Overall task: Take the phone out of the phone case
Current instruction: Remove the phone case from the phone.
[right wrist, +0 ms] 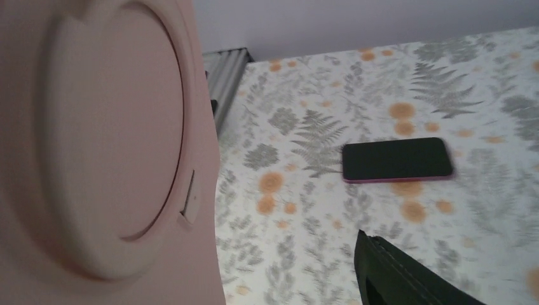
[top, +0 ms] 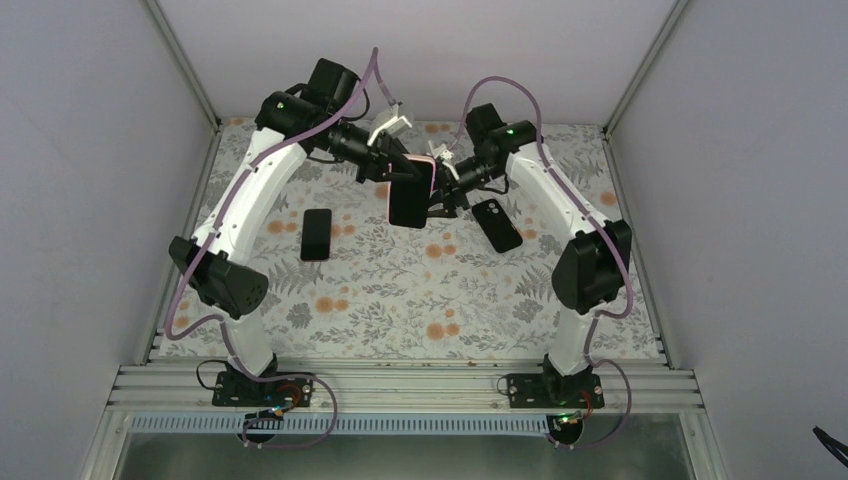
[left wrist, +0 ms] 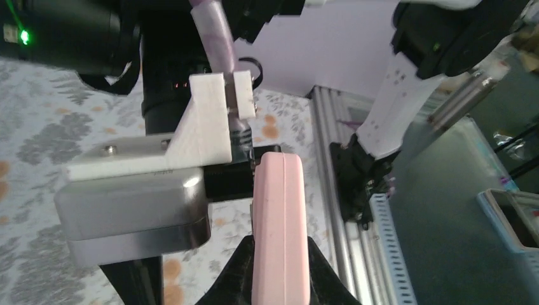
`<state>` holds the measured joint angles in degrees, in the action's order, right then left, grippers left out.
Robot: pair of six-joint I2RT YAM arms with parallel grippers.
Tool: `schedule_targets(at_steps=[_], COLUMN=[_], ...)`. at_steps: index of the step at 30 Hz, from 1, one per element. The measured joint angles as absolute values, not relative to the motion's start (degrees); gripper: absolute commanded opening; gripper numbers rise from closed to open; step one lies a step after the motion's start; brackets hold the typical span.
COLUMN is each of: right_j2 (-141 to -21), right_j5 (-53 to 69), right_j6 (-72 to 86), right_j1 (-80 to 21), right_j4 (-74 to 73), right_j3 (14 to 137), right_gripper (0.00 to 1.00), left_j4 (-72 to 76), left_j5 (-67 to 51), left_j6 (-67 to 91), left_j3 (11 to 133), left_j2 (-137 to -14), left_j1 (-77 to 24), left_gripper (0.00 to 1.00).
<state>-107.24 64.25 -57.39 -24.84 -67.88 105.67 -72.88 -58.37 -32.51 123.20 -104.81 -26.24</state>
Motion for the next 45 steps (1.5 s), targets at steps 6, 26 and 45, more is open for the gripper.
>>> schedule_targets(at_steps=[6, 26, 45], right_j2=[-105.7, -85.8, -101.3], right_j5=[70.2, 61.3, 35.4], right_j6=[-49.4, -24.8, 8.2], right_j1=[-25.7, -19.8, -17.2], right_j4=[-67.6, -46.3, -27.6], right_j3=[102.2, 86.6, 110.6], right_gripper=[0.04, 0.03, 0.03], left_j4=[-75.0, -57.3, -0.3], left_j5=[-62.3, -34.5, 13.7], left_j6=[-30.3, -38.9, -51.5], left_j3=[130.8, 120.7, 72.8], left_j2=[-109.7, -92.3, -85.2], left_j1=[-26.1, -26.2, -52.1], left_gripper=[0.02, 1.0, 1.0])
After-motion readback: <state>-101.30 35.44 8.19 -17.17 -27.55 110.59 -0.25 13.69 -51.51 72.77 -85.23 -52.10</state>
